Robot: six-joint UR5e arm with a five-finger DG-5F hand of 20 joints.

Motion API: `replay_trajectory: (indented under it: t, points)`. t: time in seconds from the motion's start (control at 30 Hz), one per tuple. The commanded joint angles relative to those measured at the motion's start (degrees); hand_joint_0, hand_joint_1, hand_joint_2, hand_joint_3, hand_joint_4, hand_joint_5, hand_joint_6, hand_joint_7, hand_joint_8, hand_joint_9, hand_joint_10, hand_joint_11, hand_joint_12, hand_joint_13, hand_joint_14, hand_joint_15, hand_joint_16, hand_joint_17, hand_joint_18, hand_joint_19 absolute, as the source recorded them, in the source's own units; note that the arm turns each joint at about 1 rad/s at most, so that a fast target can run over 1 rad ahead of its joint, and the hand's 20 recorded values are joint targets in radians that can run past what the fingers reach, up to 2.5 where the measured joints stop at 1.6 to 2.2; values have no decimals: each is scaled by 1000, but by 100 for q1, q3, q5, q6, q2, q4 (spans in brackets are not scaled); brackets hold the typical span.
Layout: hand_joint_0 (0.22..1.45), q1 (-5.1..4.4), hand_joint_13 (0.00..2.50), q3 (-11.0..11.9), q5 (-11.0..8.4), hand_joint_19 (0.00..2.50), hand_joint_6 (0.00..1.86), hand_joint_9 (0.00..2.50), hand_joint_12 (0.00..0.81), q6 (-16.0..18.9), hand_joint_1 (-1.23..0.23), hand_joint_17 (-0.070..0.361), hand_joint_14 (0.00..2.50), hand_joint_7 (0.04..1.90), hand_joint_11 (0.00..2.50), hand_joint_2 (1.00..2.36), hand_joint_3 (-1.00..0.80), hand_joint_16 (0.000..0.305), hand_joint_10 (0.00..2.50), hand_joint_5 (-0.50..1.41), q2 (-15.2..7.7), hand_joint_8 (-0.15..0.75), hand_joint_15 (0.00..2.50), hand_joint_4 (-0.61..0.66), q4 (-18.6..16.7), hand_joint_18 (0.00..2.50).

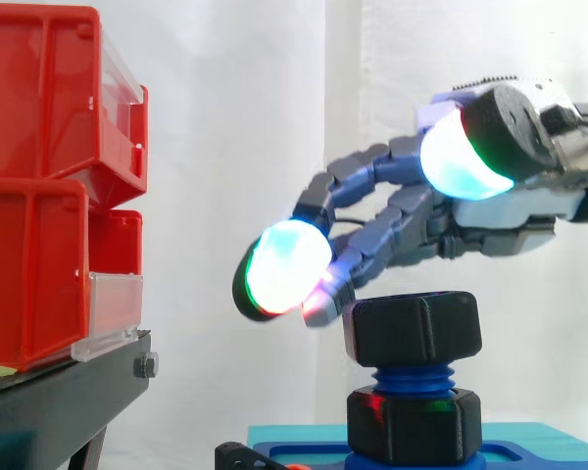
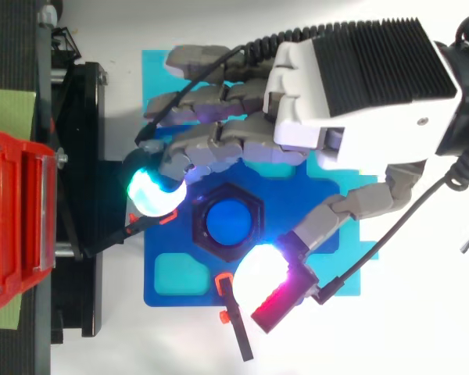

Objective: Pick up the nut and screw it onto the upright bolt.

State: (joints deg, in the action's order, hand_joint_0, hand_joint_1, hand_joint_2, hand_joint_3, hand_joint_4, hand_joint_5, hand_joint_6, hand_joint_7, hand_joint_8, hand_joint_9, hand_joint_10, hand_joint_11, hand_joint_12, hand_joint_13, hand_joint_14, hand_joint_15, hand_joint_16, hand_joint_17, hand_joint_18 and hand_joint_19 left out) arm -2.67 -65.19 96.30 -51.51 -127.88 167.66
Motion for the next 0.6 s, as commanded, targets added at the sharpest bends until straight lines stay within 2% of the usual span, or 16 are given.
replay_trajectory:
  t: [0.0, 0.13, 0.57]
  points:
    - [437, -5, 131, -152, 2, 0, 501, 573, 372, 0, -478, 118, 0, 623, 0, 1000, -500, 52, 0, -184, 0, 246, 0, 128, -102, 0]
    - [437, -5, 174, -187, 11, 0, 501, 582, 367, 27, -482, 117, 0, 622, 0, 1000, -500, 52, 0, -188, -9, 247, 0, 129, -260, 0]
    - [441, -5, 236, -196, 29, 0, 502, 615, 368, 35, -487, 114, 0, 672, 0, 1000, -500, 51, 0, -172, -9, 261, 0, 154, -225, 0]
